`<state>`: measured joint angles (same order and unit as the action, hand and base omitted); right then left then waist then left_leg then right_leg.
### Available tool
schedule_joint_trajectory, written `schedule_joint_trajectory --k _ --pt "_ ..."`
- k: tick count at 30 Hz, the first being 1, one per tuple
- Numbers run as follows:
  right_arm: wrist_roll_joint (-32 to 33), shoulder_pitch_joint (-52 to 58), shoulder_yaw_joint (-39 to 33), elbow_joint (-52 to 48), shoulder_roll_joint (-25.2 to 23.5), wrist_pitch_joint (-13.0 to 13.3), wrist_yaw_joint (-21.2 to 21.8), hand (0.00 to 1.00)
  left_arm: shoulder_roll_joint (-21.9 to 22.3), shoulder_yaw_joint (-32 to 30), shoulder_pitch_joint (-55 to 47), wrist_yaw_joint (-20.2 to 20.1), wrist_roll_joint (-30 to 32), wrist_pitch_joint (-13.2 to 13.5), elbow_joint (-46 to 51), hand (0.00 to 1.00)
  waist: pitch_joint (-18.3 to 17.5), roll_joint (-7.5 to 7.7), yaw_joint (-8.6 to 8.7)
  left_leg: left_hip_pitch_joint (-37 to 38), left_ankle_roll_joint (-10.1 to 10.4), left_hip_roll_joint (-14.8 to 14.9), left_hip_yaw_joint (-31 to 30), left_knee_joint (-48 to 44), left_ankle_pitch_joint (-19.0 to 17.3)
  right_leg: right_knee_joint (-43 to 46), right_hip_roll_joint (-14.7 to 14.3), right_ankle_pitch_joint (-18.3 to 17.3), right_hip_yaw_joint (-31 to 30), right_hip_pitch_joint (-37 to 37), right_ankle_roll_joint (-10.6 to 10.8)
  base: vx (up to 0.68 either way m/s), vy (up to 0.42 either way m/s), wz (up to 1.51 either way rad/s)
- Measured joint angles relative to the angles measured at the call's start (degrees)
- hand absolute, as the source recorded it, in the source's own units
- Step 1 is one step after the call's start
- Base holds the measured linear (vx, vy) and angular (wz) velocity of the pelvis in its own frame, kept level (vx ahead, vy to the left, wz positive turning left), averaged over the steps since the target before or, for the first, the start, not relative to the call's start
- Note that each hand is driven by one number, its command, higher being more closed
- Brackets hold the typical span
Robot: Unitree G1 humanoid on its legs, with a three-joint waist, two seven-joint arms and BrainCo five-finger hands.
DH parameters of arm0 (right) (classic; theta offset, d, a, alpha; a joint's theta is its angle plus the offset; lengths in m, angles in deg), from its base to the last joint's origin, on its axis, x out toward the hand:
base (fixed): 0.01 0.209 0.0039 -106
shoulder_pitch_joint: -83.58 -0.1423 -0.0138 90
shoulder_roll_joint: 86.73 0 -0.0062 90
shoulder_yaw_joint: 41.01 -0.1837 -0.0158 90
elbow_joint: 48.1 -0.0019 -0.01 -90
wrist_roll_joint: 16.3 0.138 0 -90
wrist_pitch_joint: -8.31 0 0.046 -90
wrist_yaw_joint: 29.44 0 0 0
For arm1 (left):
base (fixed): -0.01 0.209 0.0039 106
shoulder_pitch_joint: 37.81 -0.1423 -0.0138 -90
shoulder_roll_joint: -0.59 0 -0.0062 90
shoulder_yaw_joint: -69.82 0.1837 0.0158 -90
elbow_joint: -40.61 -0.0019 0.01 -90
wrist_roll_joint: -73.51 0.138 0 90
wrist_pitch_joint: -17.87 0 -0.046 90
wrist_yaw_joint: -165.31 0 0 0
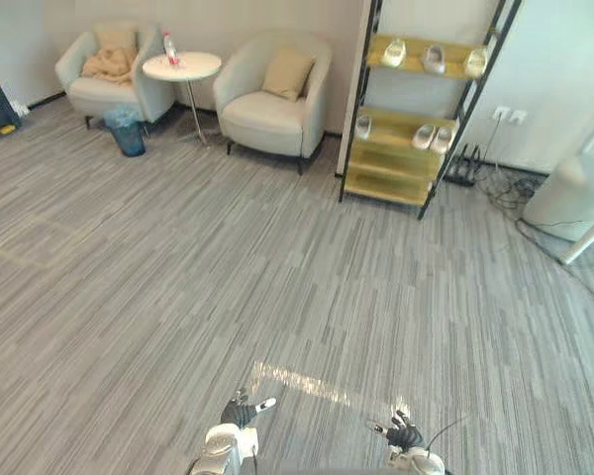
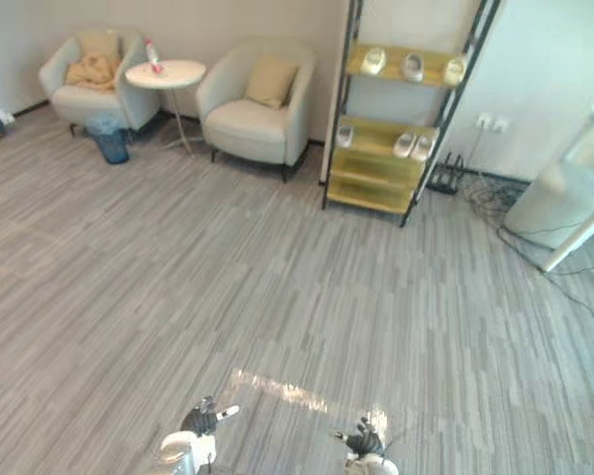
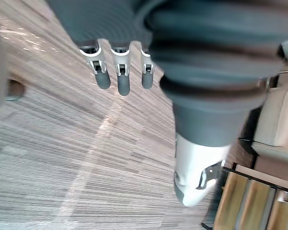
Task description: Pick up cushions and gather them together orderly.
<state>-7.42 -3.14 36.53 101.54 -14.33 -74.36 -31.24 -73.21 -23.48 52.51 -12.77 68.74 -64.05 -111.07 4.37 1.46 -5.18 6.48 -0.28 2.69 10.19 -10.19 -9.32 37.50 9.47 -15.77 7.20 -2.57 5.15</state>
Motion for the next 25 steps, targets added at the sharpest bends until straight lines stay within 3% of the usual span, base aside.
schedule_joint_trajectory --k 1,2,3,4,5,6,8,10,11,12,13,14,16,17,18,20,25 --pt "0.0 -0.2 -0.5 0.3 0.0 0.0 0.2 0.0 -0.2 0.1 0.0 0.0 0.0 0.0 -0.2 0.0 0.0 0.01 0.17 0.7 0.1 0.4 0.0 0.5 0.0 -5.6 -0.4 0.6 1.9 -0.6 -0.4 0.21 -0.018 0.0" --pt "0.0 -0.8 -1.0 1.3 0.2 0.0 0.3 0.0 -0.9 0.8 0.0 -0.1 0.0 0.1 -0.8 0.0 -0.2 0.29 0.25 0.6 0.3 0.2 0.1 0.9 -0.1 -14.8 -1.0 4.5 4.3 -1.4 -1.4 0.24 -0.064 -0.16" --pt "-0.1 -1.1 -1.0 2.7 0.6 0.0 0.5 0.0 -1.7 1.1 0.5 -0.2 0.1 0.0 -1.5 0.0 -0.4 2.02 0.35 0.7 1.0 -1.6 -0.6 1.1 -0.5 -21.9 -1.1 10.5 4.7 -2.1 -3.0 0.18 -0.065 -0.22" --pt "-0.2 -1.2 -1.5 2.8 1.0 0.0 0.5 0.0 -1.7 1.1 0.7 -0.1 0.1 0.0 -2.1 0.0 -0.4 1.37 0.52 0.7 1.4 -1.4 -1.1 1.2 -0.7 -21.9 -1.4 10.5 4.6 -1.6 -2.9 0.21 -0.09 -0.22" --pt "-0.4 -1.2 -3.1 3.5 2.0 0.2 0.6 0.0 -1.5 1.0 0.7 -0.3 0.1 0.0 -3.2 0.0 -0.8 -0.24 0.65 0.6 1.4 -0.5 -2.9 1.2 -0.7 -24.0 -2.3 11.0 4.5 -0.6 -3.3 0.15 -0.078 -0.06" --pt "-0.4 -1.1 -3.8 4.6 3.0 0.2 0.6 0.0 -1.1 0.9 0.7 -0.8 0.1 0.0 -3.9 0.0 -0.6 -1.04 1.62 0.9 1.5 -0.2 -4.0 1.2 -0.8 -26.9 -3.3 11.9 4.9 1.5 -3.2 0.14 -0.072 0.0" --pt "-0.4 -0.6 -5.3 5.7 3.9 0.0 0.6 0.0 -0.9 0.5 0.6 -1.1 0.1 0.0 -4.3 0.0 -0.8 -2.05 1.57 1.1 2.3 0.7 -4.8 -0.2 -1.3 -30.5 -4.4 12.7 5.3 3.9 -3.3 0.1 -0.075 0.06" --pt "0.0 -0.3 -5.3 6.6 4.1 -0.1 0.5 0.0 -0.9 -0.2 0.6 -1.1 0.1 0.1 -4.0 0.0 -0.1 -2.05 1.44 -0.5 4.3 1.8 -4.9 -5.9 -2.6 -32.6 -5.3 12.8 5.3 6.0 -3.6 0.06 -0.068 -0.02" --pt "0.1 -0.3 -4.9 6.4 3.9 0.0 0.6 0.0 -1.1 -0.4 0.7 -1.1 0.1 0.0 -3.0 0.0 0.4 -1.8 1.22 -3.7 4.8 2.4 -5.3 -13.7 -3.0 -33.2 -5.4 12.4 4.9 6.7 -4.2 -0.02 -0.05 -0.22" --pt "0.1 -0.2 -4.1 6.2 4.1 0.0 0.6 0.0 -1.1 -1.0 1.1 -1.1 0.1 0.1 -1.6 0.0 1.2 -1.7 0.74 -8.4 4.7 3.3 -6.3 -23.1 -2.9 -33.2 -6.1 11.9 4.2 6.9 -4.1 -0.02 -0.05 -0.26" --pt "0.1 -0.1 -4.1 6.2 4.2 0.0 0.6 0.0 -1.0 -1.2 1.1 -1.1 0.1 0.1 -1.5 0.0 1.2 -1.8 0.48 -9.2 4.7 3.5 -6.5 -25.0 -2.9 -33.2 -6.3 12.0 3.9 6.9 -4.2 0.02 0.003 -0.44" --pt "0.1 0.3 -4.2 6.2 4.3 0.0 0.4 0.0 -1.0 -1.9 1.2 -1.1 0.1 0.1 -1.3 0.0 1.1 -2.11 -0.13 -9.9 2.8 3.7 -7.9 -25.4 -5.6 -33.1 -6.6 12.0 2.5 7.1 -4.5 0.04 0.044 -0.33" --pt "0.1 0.2 -4.2 6.1 4.5 -0.1 0.3 0.0 -0.8 -1.8 1.2 -1.1 0.1 0.0 -1.2 0.0 1.2 -2.39 -0.12 -9.3 2.4 2.8 -9.1 -18.4 -6.2 -33.1 -6.7 12.0 1.5 7.0 -4.1 0.04 0.092 -0.38" --pt "0.1 0.2 -4.2 5.8 5.1 -0.1 0.3 0.0 -0.1 -1.8 1.1 -1.0 0.1 0.0 -1.1 0.0 1.2 -3.57 -0.33 -8.6 3.3 2.5 -11.3 -10.0 -5.0 -32.6 -7.4 11.7 0.3 6.5 -3.3 0.04 0.138 -0.49" --pt "0.1 0.2 -4.1 5.7 5.0 -0.1 0.2 0.0 0.2 -1.9 1.2 -1.0 0.1 0.0 -0.9 0.0 1.2 -3.78 -0.76 -7.7 4.3 2.1 -11.2 -9.4 -4.8 -32.6 -7.3 11.8 -0.8 6.5 -2.9 0.06 0.147 -0.49" --pt "0.1 1.3 -4.1 4.9 4.3 -0.1 0.1 0.0 -0.5 -1.8 0.8 -1.0 0.1 -0.1 -1.2 0.0 0.1 -2.63 -0.55 -5.7 3.0 0.3 -8.9 -4.9 -3.5 -34.2 -5.9 13.2 -3.0 6.6 -2.1 0.12 0.128 -0.38" --pt "0.0 2.3 -3.0 4.1 4.2 -0.3 0.1 0.0 -0.4 -1.4 0.3 -1.1 0.7 -0.2 -2.1 0.0 -1.4 -2.19 0.01 -0.8 1.7 -2.3 -6.9 1.5 -1.6 -35.2 -3.7 12.7 -4.6 7.8 -0.7 0.12 0.112 -0.21"
